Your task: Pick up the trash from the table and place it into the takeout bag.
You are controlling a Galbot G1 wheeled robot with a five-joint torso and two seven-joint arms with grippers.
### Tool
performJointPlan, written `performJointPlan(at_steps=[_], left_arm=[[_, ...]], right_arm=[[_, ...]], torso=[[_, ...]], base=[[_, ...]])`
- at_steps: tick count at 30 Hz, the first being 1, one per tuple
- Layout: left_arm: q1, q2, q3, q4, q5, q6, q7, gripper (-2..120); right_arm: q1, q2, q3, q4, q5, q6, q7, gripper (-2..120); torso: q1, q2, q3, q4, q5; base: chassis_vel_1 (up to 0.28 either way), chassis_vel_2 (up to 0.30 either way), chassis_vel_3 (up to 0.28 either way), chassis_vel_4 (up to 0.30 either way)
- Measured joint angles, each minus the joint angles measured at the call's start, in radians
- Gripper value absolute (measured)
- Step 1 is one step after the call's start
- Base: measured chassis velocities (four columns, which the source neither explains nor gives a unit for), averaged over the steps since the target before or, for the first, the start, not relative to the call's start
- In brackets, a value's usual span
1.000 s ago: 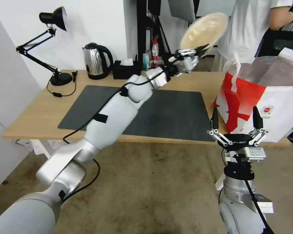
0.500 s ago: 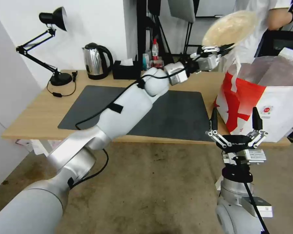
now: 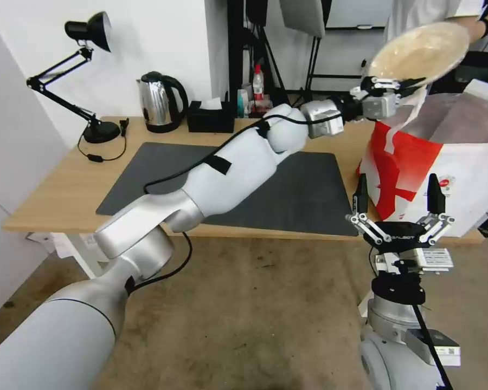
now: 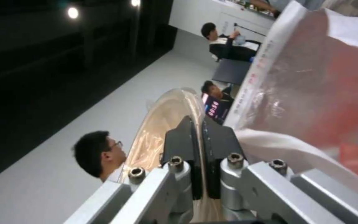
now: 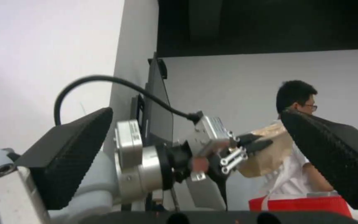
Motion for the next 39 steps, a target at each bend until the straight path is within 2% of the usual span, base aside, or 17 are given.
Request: performJointPlan(at_steps=[25, 39], left_arm=[[-0.053, 0.002, 0.107, 0.048, -0.048, 0.007, -0.032, 1], [-0.098, 0.002, 0.180, 0.083, -0.080, -0.005, -0.027, 1]], right_arm=[[0.004, 0.007, -0.029, 0.014, 0.021, 0.004, -0.001, 100], [-0.005, 0.013, -0.094, 0.019, 0.018, 0.011, -0.006, 100]], torso=[[0.000, 0.000, 0.000, -0.0001, 0.0000], [0.000, 0.000, 0.000, -0.0001, 0.0000]], base=[[0.000, 0.000, 0.000, 0.000], [0.000, 0.000, 0.000, 0.000]])
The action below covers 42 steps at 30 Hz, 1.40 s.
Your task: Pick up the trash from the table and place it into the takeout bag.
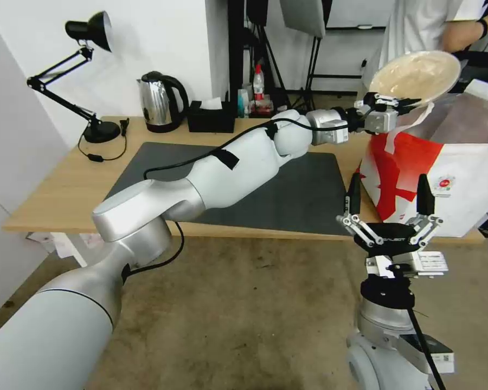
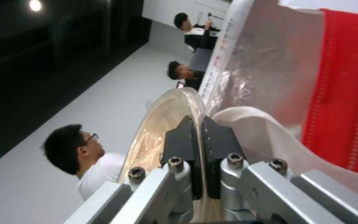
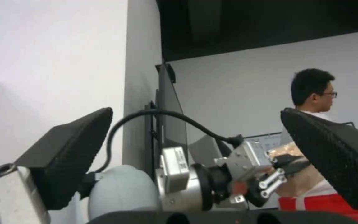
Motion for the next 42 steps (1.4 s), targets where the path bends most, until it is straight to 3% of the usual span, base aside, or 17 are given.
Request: performJointPlan(at_steps=[8, 18, 25, 29, 42], left_arm=[[-0.037, 0.000, 0.053, 0.037, -0.030, -0.014, 0.040, 1], [-0.040, 0.000, 0.078, 0.043, -0.043, -0.015, 0.034, 1], [-0.042, 0.001, 0.081, 0.040, -0.041, -0.015, 0.023, 21], [-0.049, 0.001, 0.083, 0.040, -0.037, -0.017, 0.025, 40], [-0.064, 0.001, 0.085, 0.039, -0.025, -0.035, 0.035, 84]], right_arm=[[-0.004, -0.012, -0.015, -0.004, 0.000, 0.015, 0.000, 100], [-0.004, -0.027, -0.015, -0.005, 0.009, 0.018, 0.000, 100], [-0.004, -0.029, -0.016, -0.005, 0.012, 0.018, 0.000, 100], [0.002, -0.029, -0.016, -0.005, 0.014, 0.018, 0.000, 100], [0.008, -0.023, -0.027, -0.007, 0.015, 0.015, -0.002, 100]], torso=[[0.000, 0.000, 0.000, 0.0000, 0.0000], [0.000, 0.000, 0.000, 0.0000, 0.0000], [0.000, 0.000, 0.000, 0.0000, 0.0000], [0.000, 0.000, 0.000, 0.0001, 0.0000], [0.000, 0.000, 0.000, 0.0000, 0.0000]], base=[[0.000, 0.000, 0.000, 0.000], [0.000, 0.000, 0.000, 0.000], [0.000, 0.000, 0.000, 0.000], [0.000, 0.000, 0.000, 0.000], [0.000, 0.000, 0.000, 0.000]])
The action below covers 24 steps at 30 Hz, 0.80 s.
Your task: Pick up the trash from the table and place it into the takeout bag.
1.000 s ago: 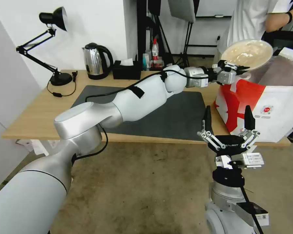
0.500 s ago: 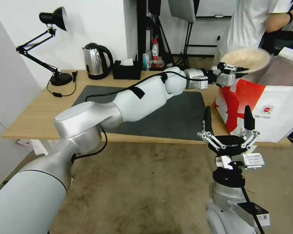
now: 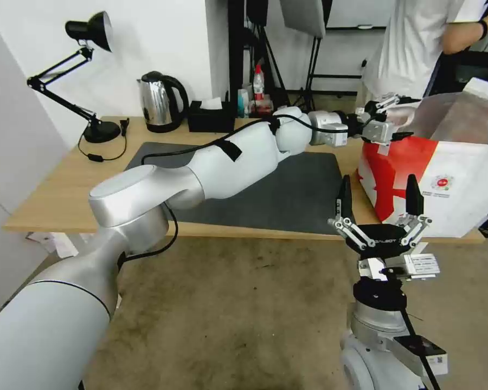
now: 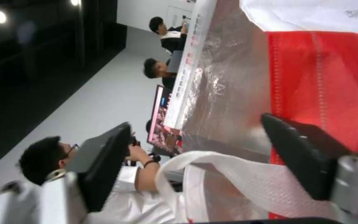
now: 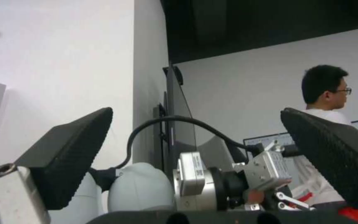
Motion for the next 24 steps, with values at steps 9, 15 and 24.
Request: performJointPlan(at_steps=[9, 15, 24], left_arm=[[0.000, 0.001, -0.022, -0.012, 0.001, -0.002, -0.001, 100], [0.009, 0.001, -0.077, -0.028, -0.036, -0.001, -0.005, 100], [0.016, 0.022, -0.191, -0.058, -0.141, 0.010, -0.087, 100]], right_arm=[[0.008, -0.004, 0.005, 0.000, -0.001, -0.005, -0.002, 100], [0.017, -0.010, 0.027, -0.004, 0.002, -0.009, -0.002, 100], [0.031, -0.027, 0.062, -0.008, 0.016, -0.022, -0.001, 100]], torso=[[0.000, 0.000, 0.000, 0.0000, 0.0000], [0.000, 0.000, 0.000, 0.0000, 0.0001], [0.000, 0.000, 0.000, -0.0001, 0.0001]], base=[[0.000, 0.000, 0.000, 0.000], [0.000, 0.000, 0.000, 0.000], [0.000, 0.000, 0.000, 0.000]])
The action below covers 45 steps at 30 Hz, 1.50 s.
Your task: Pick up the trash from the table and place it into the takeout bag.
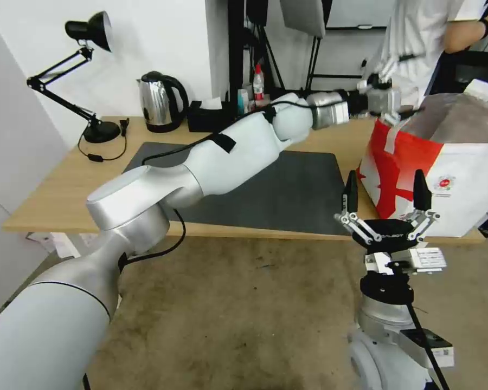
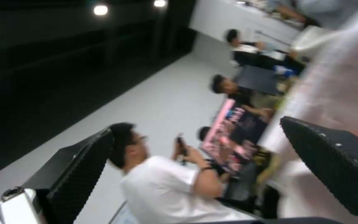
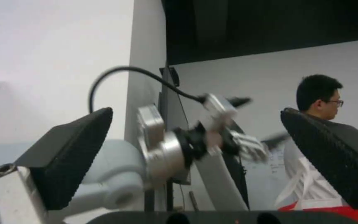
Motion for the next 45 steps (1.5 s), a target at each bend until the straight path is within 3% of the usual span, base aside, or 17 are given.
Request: performJointPlan(at_steps=[3, 14, 17, 22, 26, 33, 34, 38, 39, 42, 44, 45], left_arm=[[0.011, 0.033, -0.037, -0.039, -0.055, 0.014, -0.052, 100], [0.090, 0.119, -0.162, -0.146, -0.086, 0.030, -0.216, 100], [0.143, 0.155, -0.201, -0.214, -0.121, 0.051, -0.294, 100], [0.220, 0.210, -0.243, -0.305, -0.150, 0.067, -0.364, 100], [0.268, 0.244, -0.264, -0.353, -0.166, 0.074, -0.375, 100], [0.463, 0.375, -0.380, -0.548, -0.177, 0.103, -0.382, 100], [0.463, 0.375, -0.380, -0.548, -0.177, 0.103, -0.382, 100], [0.610, 0.425, -0.487, -0.687, -0.176, 0.134, -0.382, 100], [0.610, 0.425, -0.487, -0.687, -0.176, 0.134, -0.382, 100], [0.785, 0.465, -0.605, -0.819, -0.163, 0.151, -0.371, 100], [0.817, 0.470, -0.628, -0.838, -0.160, 0.153, -0.366, 100], [0.907, 0.479, -0.702, -0.894, -0.145, 0.155, -0.346, 100]], right_arm=[[0.003, -0.007, 0.005, -0.012, 0.000, -0.001, 0.000, 100], [0.015, -0.021, 0.022, -0.030, 0.000, -0.006, 0.001, 100], [0.016, -0.026, 0.024, -0.035, -0.004, -0.009, 0.001, 100], [0.020, -0.038, 0.027, -0.045, -0.005, -0.012, 0.000, 100], [0.026, -0.046, 0.032, -0.055, -0.005, -0.013, 0.000, 100], [0.053, -0.077, 0.039, -0.084, -0.003, -0.020, 0.000, 100], [0.053, -0.077, 0.039, -0.084, -0.003, -0.020, 0.000, 100], [0.069, -0.087, 0.040, -0.096, -0.002, -0.025, 0.000, 100], [0.069, -0.087, 0.040, -0.096, -0.002, -0.025, 0.000, 100], [0.075, -0.090, 0.036, -0.104, -0.002, -0.027, 0.000, 100], [0.075, -0.090, 0.034, -0.105, -0.002, -0.028, 0.000, 100], [0.077, -0.089, 0.030, -0.108, -0.003, -0.029, -0.001, 100]], torso=[[0.000, 0.000, 0.000, 0.0001, -0.0001], [0.000, 0.000, 0.000, 0.0003, -0.0002], [0.000, 0.000, 0.000, -0.0001, -0.0003], [0.000, 0.000, 0.000, 0.0001, -0.0001], [0.000, 0.000, 0.000, -0.0002, 0.0000], [0.000, 0.000, 0.000, 0.0000, -0.0004], [0.000, 0.000, 0.000, 0.0000, -0.0004], [0.000, 0.000, 0.000, -0.0001, -0.0006], [0.000, 0.000, 0.000, -0.0001, -0.0006], [0.000, 0.000, 0.000, -0.0001, 0.0000], [0.000, 0.000, 0.000, 0.0002, -0.0005], [0.000, 0.000, 0.000, 0.0004, -0.0005]], base=[[0.000, 0.000, 0.000, 0.000], [0.000, 0.000, 0.000, 0.000], [0.000, 0.000, 0.000, 0.000], [0.000, 0.000, 0.000, 0.000], [0.000, 0.000, 0.000, 0.000], [0.000, 0.000, 0.000, 0.000], [0.000, 0.000, 0.000, 0.000], [0.000, 0.000, 0.000, 0.000], [0.000, 0.000, 0.000, 0.000], [0.000, 0.000, 0.000, 0.000], [0.000, 0.000, 0.000, 0.000], [0.000, 0.000, 0.000, 0.000]])
